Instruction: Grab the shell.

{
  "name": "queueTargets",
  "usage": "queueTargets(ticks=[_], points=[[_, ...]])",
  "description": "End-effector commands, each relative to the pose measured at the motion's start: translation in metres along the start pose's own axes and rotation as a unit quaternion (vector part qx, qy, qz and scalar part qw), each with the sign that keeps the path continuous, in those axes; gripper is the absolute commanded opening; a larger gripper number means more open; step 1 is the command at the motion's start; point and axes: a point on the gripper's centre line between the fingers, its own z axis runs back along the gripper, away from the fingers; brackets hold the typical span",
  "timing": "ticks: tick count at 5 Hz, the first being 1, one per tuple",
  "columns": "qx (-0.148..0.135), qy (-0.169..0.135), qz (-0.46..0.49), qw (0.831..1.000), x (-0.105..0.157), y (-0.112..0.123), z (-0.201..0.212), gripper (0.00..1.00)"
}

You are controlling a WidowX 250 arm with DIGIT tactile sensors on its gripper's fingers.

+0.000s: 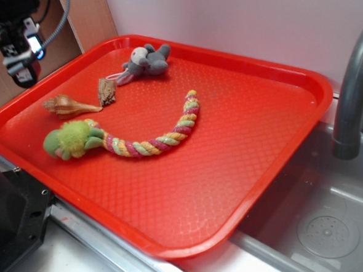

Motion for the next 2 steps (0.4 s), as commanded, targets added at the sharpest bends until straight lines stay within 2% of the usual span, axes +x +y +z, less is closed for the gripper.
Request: queueTargets(ticks=[1, 2], points=[[0.002, 0.03, 0.003, 1.0, -0.004, 0.023, -0.04, 1.0], [0.009, 0.059, 0.018, 0.998, -0.008, 0.032, -0.056, 1.0]])
